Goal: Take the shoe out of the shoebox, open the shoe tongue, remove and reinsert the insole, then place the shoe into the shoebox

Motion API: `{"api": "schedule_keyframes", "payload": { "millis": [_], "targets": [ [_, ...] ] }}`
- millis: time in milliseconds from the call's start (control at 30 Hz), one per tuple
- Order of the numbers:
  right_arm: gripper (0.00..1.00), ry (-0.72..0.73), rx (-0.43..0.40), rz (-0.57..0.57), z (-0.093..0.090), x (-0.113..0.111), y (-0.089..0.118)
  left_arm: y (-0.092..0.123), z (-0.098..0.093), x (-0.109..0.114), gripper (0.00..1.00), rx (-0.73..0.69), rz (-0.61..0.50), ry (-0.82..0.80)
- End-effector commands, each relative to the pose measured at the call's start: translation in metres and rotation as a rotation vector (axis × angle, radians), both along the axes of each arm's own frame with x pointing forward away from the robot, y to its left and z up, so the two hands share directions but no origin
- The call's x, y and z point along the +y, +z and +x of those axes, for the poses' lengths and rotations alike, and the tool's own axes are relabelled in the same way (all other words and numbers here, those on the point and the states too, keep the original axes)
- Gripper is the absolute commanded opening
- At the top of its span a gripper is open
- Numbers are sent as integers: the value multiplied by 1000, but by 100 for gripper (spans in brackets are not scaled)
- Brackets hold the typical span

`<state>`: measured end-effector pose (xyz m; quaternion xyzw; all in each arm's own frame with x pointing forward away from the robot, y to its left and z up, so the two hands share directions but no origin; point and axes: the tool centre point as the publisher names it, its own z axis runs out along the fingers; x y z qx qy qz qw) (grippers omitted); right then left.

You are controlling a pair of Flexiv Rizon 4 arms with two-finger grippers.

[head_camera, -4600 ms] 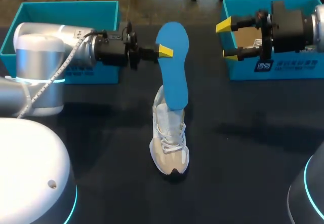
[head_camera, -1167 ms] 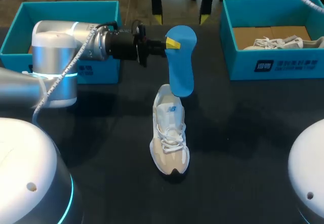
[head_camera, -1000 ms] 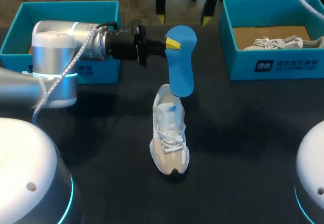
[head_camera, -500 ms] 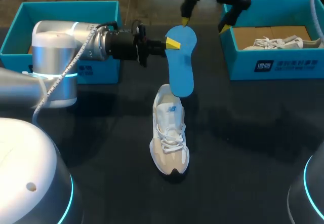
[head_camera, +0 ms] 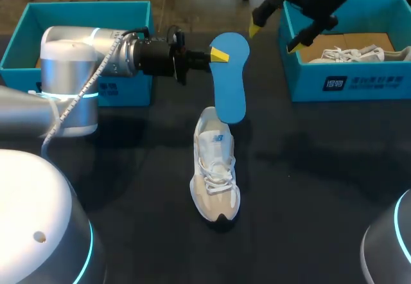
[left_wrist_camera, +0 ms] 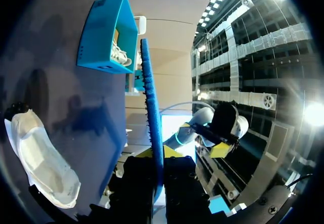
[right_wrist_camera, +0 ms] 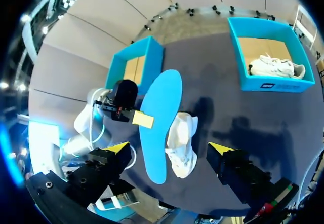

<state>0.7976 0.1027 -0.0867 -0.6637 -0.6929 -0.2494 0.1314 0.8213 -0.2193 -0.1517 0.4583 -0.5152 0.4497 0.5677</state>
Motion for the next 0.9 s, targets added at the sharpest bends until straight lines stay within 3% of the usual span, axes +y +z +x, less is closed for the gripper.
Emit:
{"api": "schedule_keyframes", "payload": {
  "millis": [33, 900],
  "targets": [
    [100, 46, -31, 401, -8, -8, -13, 0, 0, 0, 0, -1, 2, -2],
    [100, 86, -13, 712, 1, -23, -57, 0, 0, 0, 0, -1, 2, -2]
  ]
}}
